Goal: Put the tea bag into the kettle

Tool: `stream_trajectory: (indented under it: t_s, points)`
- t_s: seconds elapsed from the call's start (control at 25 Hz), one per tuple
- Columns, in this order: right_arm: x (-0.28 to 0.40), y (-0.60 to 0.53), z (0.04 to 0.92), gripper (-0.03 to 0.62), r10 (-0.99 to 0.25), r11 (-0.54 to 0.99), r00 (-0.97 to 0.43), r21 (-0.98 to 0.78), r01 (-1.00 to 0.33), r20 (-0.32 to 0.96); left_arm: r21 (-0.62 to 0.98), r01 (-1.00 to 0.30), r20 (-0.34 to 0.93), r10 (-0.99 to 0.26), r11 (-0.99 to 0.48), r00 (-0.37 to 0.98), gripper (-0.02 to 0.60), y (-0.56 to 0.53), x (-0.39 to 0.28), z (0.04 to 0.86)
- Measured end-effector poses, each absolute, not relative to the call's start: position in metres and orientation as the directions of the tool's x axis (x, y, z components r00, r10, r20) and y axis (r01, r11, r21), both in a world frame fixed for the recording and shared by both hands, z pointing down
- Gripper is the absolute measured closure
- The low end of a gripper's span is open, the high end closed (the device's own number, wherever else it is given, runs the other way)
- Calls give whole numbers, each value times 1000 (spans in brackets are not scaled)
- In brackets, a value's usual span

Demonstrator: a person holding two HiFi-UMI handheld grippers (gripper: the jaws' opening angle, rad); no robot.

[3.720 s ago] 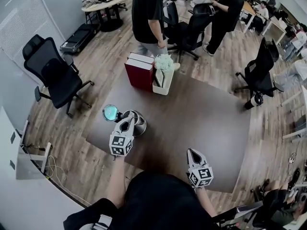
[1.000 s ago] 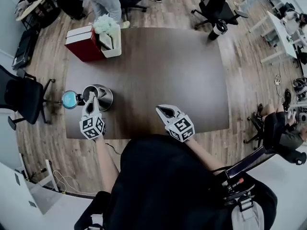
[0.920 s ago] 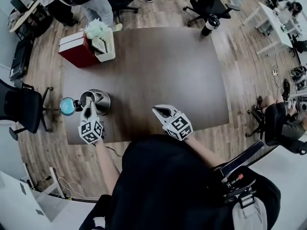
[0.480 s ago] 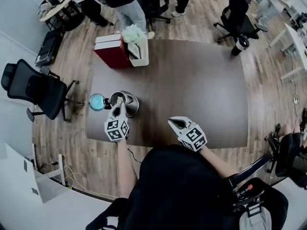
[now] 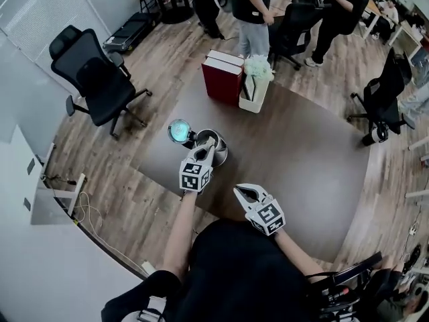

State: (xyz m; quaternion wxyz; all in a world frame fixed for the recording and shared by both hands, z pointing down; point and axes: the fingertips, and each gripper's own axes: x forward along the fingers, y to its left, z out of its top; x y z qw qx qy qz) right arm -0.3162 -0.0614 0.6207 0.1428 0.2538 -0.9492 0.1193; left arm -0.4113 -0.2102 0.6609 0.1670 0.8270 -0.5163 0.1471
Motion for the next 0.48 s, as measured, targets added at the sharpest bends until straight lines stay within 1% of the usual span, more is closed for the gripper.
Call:
stream_trajectory:
  t_s: [0.2, 0.36, 0.48]
  points:
    - [-314, -58, 629, 588, -455, 827, -821, -177, -533, 346, 154, -901, 447, -784, -407, 430, 566, -209, -419, 663]
    - [-306, -60, 633, 588, -466, 817, -812, -181, -548, 351, 164, -893, 449, -774, -419, 446, 565, -208, -418, 663]
    - [-303, -60, 633, 588, -472, 813, -810, -182, -553, 349, 160, -900, 445, -784, -406, 433, 566, -208, -417, 662]
